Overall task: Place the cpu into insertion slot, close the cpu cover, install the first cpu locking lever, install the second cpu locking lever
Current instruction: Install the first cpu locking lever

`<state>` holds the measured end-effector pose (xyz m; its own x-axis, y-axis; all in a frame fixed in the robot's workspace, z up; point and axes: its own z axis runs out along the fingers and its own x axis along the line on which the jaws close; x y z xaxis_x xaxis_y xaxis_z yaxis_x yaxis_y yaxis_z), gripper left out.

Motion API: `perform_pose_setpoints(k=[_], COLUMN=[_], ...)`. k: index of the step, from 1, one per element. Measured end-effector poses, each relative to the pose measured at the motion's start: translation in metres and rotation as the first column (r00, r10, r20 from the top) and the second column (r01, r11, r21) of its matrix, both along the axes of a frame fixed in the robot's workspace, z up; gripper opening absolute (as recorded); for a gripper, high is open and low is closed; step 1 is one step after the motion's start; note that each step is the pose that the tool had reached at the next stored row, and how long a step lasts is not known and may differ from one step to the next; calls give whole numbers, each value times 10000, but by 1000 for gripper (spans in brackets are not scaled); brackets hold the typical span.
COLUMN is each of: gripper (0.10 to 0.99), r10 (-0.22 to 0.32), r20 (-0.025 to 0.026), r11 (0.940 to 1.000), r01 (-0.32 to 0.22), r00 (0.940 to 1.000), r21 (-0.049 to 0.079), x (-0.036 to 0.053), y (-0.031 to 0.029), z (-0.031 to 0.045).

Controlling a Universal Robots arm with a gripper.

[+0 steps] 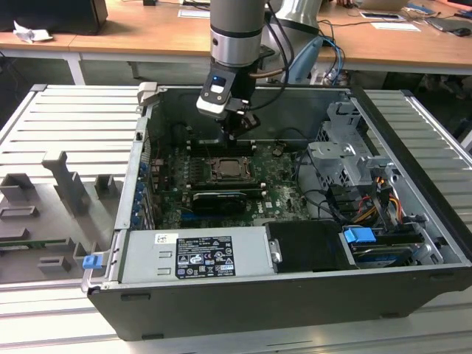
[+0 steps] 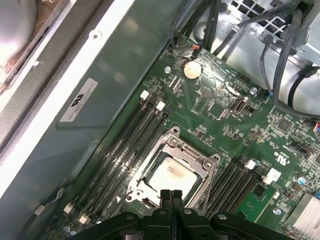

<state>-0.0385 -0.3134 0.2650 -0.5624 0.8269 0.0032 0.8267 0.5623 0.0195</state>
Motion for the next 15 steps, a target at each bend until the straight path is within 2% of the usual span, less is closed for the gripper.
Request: perform_pose_setpoints(k=[8,15], gripper=[106,106], r10=[590,1068], r20=[-1,0], r11=[9983,9943], r01=[-590,-1068], r00=[9983,9943], r21=[0,0], x=[0,0], y=[0,0], z=[0,0])
